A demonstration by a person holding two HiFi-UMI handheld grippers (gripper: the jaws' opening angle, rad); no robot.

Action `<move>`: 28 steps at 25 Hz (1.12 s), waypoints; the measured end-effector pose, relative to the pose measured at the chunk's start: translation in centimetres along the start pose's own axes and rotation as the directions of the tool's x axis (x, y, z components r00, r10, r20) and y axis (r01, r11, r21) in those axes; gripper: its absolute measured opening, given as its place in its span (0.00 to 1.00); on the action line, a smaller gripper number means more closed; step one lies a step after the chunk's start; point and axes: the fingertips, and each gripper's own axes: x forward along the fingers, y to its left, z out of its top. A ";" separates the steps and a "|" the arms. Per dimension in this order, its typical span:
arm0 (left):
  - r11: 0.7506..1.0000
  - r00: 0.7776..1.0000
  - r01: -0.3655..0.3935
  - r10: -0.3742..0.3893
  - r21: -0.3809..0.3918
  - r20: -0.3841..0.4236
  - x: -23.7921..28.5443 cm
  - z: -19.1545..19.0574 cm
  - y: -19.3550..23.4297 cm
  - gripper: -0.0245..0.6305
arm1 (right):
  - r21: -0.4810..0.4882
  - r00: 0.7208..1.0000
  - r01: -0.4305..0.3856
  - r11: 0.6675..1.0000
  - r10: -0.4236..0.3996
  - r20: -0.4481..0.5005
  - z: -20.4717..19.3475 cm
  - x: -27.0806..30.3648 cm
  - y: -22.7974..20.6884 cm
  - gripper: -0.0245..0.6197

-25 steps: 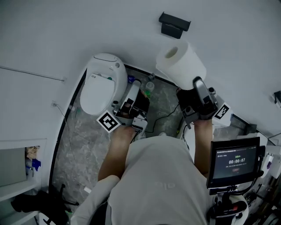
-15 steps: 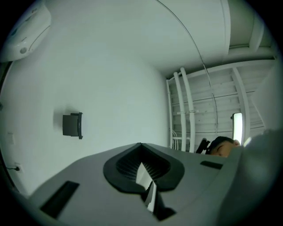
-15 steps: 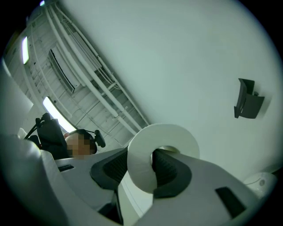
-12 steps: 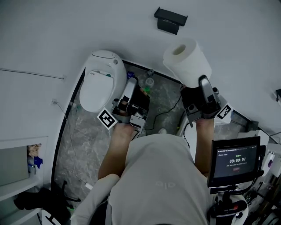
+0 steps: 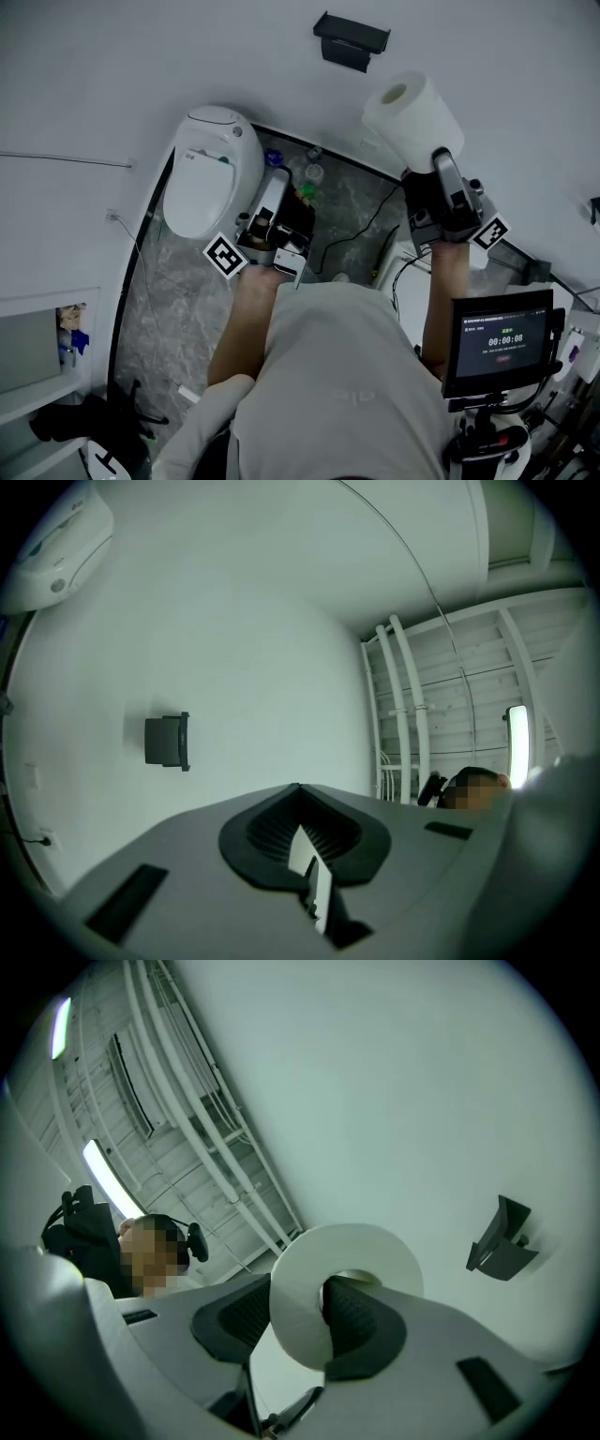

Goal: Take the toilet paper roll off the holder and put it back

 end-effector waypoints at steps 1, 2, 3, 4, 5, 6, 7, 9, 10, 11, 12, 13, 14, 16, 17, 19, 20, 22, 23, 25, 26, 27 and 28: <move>1.000 1.000 0.004 -0.004 0.000 -0.002 0.1 0.0 0.0 0.04 | -0.016 1.000 -0.003 1.000 0.003 -0.004 0.4 0.3 0.0 0.30; 1.000 1.000 0.012 -0.012 -0.002 -0.005 0.3 0.0 0.2 0.04 | -0.034 1.000 -0.007 0.999 0.007 -0.006 0.8 0.4 0.1 0.30; 1.000 1.000 0.022 -0.022 -0.006 -0.007 0.5 -0.2 0.4 0.04 | -0.052 1.000 -0.011 0.999 0.010 -0.009 1.4 0.3 0.3 0.30; 1.000 1.000 0.030 -0.030 -0.009 -0.007 0.6 -0.7 0.6 0.04 | -0.065 1.000 -0.012 0.998 0.011 -0.010 1.9 0.0 0.7 0.30; 0.999 0.999 0.034 -0.034 -0.010 -0.006 0.5 -1.4 0.6 0.04 | -0.070 1.000 -0.012 0.997 0.012 -0.009 2.3 -0.7 1.1 0.30; 1.000 1.000 0.030 -0.030 -0.003 -0.007 0.0 -2.2 0.4 0.04 | -0.065 1.000 -0.014 0.998 0.014 -0.003 2.4 -1.7 1.6 0.30; 1.000 1.000 0.014 -0.014 0.013 -0.009 -0.9 -3.0 -0.2 0.04 | -0.047 1.000 -0.017 0.999 0.017 0.008 2.1 -2.9 2.2 0.30; 0.998 0.999 -0.046 0.046 0.050 -0.013 -3.0 -3.9 -1.4 0.04 | 0.013 0.999 -0.019 1.000 0.018 0.034 0.7 -5.0 2.9 0.30; 0.996 0.997 -0.072 0.073 0.056 -0.014 -3.6 -3.8 -1.6 0.04 | 0.033 0.999 -0.012 0.999 0.010 0.042 0.3 -5.4 2.8 0.30; 0.995 0.996 -0.089 0.090 0.052 -0.015 -3.6 -3.1 -1.5 0.04 | 0.039 0.999 0.001 0.999 -0.003 0.044 0.1 -5.1 2.2 0.30; 0.994 0.995 -0.097 0.098 0.042 -0.020 -3.1 -2.3 -1.1 0.04 | 0.033 0.999 0.018 0.999 -0.019 0.042 0.1 -4.5 1.5 0.30; 0.995 0.995 -0.097 0.098 0.032 -0.029 -2.4 -1.4 -0.7 0.04 | 0.017 0.999 0.037 0.999 -0.037 0.037 0.2 -3.9 0.7 0.30; 0.995 0.995 -0.092 0.093 0.025 -0.041 -1.6 -0.8 -0.4 0.04 | -0.003 0.998 0.057 0.998 -0.056 0.028 0.4 -3.5 0.0 0.30; 0.997 0.995 -0.075 0.077 0.017 -0.069 -0.4 -0.5 -0.1 0.04 | -0.057 0.996 0.091 0.994 -0.091 -0.005 1.0 -3.4 -0.6 0.30; 0.998 0.994 -0.068 0.068 0.012 -0.082 0.1 -0.7 0.0 0.04 | -0.088 0.994 0.105 0.991 -0.108 -0.027 1.4 -3.5 -0.8 0.30; 0.998 0.993 -0.060 0.059 -0.001 -0.105 0.6 -1.4 0.4 0.04 | -0.154 0.986 0.132 0.979 -0.146 -0.080 2.1 -3.7 -1.1 0.30; 0.998 0.992 -0.059 0.057 -0.008 -0.116 0.7 -1.8 0.7 0.04 | -0.186 0.980 0.147 0.972 -0.169 -0.110 2.3 -3.9 -1.4 0.30; 0.998 0.989 -0.059 0.055 -0.023 -0.136 0.8 -2.6 1.2 0.04 | -0.250 0.958 0.179 0.952 -0.226 -0.174 2.9 -4.1 -2.1 0.30; 0.998 0.988 -0.060 0.055 -0.031 -0.143 0.9 -3.0 1.5 0.04 | -0.281 0.944 0.191 0.941 -0.254 -0.210 3.2 -4.1 -2.5 0.30; 0.997 0.987 -0.064 0.056 -0.047 -0.153 1.0 -3.7 2.1 0.04 | -0.345 0.904 0.199 0.917 -0.307 -0.296 3.6 -3.5 -3.4 0.30; 0.996 0.986 -0.067 0.058 -0.055 -0.155 1.0 -3.9 2.4 0.04 | -0.380 0.875 0.198 0.903 -0.338 -0.346 3.5 -3.1 -3.9 0.30; 0.996 0.986 -0.070 0.060 -0.061 -0.156 1.0 -4.1 2.6 0.04 | -0.418 0.838 0.193 0.887 -0.371 -0.399 3.3 -2.6 -4.4 0.30; 0.995 0.986 -0.072 0.061 -0.065 -0.156 1.0 -4.2 2.7 0.04 | -0.457 0.795 0.182 0.870 -0.404 -0.453 2.9 -2.1 -5.0 0.30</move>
